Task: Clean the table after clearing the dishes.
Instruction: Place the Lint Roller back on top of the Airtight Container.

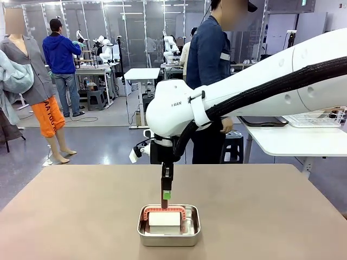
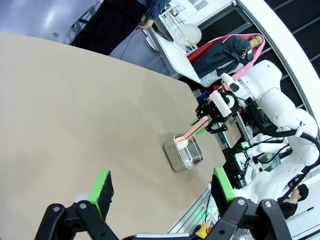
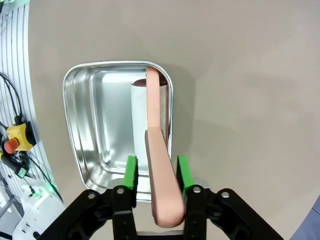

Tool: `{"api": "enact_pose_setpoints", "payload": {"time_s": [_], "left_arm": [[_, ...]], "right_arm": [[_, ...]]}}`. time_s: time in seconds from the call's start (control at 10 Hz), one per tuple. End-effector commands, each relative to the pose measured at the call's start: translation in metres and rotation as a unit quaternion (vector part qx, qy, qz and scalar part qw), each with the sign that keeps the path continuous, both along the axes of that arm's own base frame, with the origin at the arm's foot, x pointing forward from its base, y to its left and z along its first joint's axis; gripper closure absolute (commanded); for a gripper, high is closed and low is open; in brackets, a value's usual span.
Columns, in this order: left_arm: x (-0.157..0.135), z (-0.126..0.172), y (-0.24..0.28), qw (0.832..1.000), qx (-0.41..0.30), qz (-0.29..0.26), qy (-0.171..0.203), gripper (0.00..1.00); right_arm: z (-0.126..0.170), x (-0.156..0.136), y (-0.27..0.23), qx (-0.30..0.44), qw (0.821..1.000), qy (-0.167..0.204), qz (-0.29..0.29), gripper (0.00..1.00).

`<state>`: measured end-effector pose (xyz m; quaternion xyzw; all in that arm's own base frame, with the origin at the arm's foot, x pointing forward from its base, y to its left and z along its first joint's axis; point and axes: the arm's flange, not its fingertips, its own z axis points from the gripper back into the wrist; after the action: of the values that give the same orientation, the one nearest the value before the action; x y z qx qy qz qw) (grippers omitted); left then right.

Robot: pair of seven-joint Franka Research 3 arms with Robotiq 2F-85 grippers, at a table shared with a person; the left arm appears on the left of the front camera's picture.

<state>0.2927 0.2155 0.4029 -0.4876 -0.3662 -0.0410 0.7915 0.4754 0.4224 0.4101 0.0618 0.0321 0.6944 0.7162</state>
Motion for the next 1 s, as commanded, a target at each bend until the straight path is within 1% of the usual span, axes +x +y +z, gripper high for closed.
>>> {"api": "enact_pose_setpoints", "payload": {"time_s": [0.0, 0.1, 0.2, 0.3, 0.4, 0.6, 0.7, 0.8, 0.9], "left_arm": [[-0.001, 0.001, 0.001, 1.0, 0.002, 0.002, 0.0, 0.0], [-0.001, 0.001, 0.001, 1.0, 0.002, 0.002, 0.0, 0.0], [-0.001, 0.001, 0.001, 1.0, 0.002, 0.002, 0.0, 0.0], [-0.001, 0.001, 0.001, 1.0, 0.002, 0.002, 0.0, 0.0], [-0.001, 0.001, 0.001, 1.0, 0.002, 0.002, 0.0, 0.0], [-0.001, 0.001, 0.001, 1.0, 0.002, 0.002, 0.0, 0.0], [-0.001, 0.001, 0.001, 1.0, 0.002, 0.002, 0.0, 0.0], [-0.001, 0.001, 0.001, 1.0, 0.002, 0.002, 0.0, 0.0], [-0.001, 0.001, 0.001, 1.0, 0.002, 0.002, 0.0, 0.0]], "right_arm": [[0.009, -0.008, -0.008, 0.002, 1.0, -0.029, -0.004, 0.0], [0.015, -0.007, -0.009, -0.008, 0.999, -0.046, -0.009, 0.0], [0.021, -0.007, -0.011, -0.004, 0.998, -0.055, -0.012, 0.0], [0.027, -0.008, -0.014, -0.002, 0.998, -0.057, -0.014, 0.02], [0.032, -0.01, -0.016, -0.001, 0.998, -0.063, -0.017, 0.0], [0.038, -0.011, -0.021, 0.006, 0.997, -0.071, -0.022, 0.0], [0.041, -0.01, -0.022, -0.006, 0.997, -0.074, -0.009, 0.0], [0.044, 0.0, -0.013, 0.005, 0.998, -0.056, -0.007, 0.0], [0.044, 0.0, -0.013, 0.005, 0.998, -0.056, -0.007, 0.0]]}}
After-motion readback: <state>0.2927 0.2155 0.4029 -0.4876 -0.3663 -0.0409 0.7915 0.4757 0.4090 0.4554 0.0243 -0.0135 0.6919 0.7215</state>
